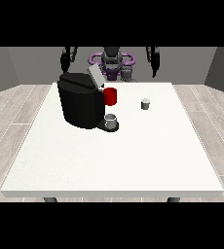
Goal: Insert the coffee pod into the coffee machine and close the lid
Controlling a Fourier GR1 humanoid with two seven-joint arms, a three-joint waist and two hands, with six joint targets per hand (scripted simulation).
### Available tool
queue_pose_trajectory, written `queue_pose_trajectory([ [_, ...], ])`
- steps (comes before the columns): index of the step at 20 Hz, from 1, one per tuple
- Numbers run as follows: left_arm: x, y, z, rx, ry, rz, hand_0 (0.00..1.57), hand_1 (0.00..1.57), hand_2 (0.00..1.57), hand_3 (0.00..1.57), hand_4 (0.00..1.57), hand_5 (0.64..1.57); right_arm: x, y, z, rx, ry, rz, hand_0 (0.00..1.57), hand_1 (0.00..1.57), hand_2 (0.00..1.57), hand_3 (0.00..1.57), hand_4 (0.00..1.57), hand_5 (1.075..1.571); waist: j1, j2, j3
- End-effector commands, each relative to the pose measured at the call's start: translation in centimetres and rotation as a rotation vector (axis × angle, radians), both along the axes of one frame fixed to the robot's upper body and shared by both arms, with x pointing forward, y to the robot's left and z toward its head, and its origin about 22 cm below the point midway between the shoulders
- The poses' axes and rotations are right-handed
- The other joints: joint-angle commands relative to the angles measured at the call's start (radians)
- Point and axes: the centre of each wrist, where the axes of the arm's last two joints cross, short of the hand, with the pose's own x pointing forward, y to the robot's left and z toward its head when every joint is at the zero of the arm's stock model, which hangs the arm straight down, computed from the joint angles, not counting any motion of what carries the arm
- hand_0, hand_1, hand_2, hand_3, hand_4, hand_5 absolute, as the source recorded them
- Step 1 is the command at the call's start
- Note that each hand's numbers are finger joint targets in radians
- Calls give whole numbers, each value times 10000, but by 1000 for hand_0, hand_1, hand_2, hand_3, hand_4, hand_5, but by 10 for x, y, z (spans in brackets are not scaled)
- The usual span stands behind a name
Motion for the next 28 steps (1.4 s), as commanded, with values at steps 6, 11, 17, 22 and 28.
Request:
queue_pose_trajectory([
  [6, -20, 2, -18, -836, -540, -479, 0, 0, 0, 0, 304, 1571, -15, -1, -3, 156, 1071, -129, 0, 0, 0, 0, 128, 1571, 287, -716, -8],
  [11, -20, -1, -21, -119, -1417, -559, 0, 0, 0, 0, 240, 1571, 1, -10, -11, 718, -727, -2345, 0, 0, 0, 0, 181, 1571, 592, -186, -5],
  [17, 4, 23, -1, 1987, -1191, -542, 0, 0, 0, 0, 0, 1571, -11, 10, -19, 928, -846, -2046, 0, 0, 0, 0, 158, 1571, -32, 3, -3],
  [22, 49, 57, 33, 1906, -1050, -378, 0, 0, 0, 0, 0, 1571, 17, 7, 2, 885, -1933, -1450, 0, 0, 0, 0, 186, 1571, -431, 1272, -4],
  [28, 60, 66, 15, 2683, -124, -550, 0, 0, 0, 0, 0, 1571, 15, 21, -5, 985, -1580, -1281, 0, 0, 0, 0, 283, 1571, -456, 1370, -5],
])
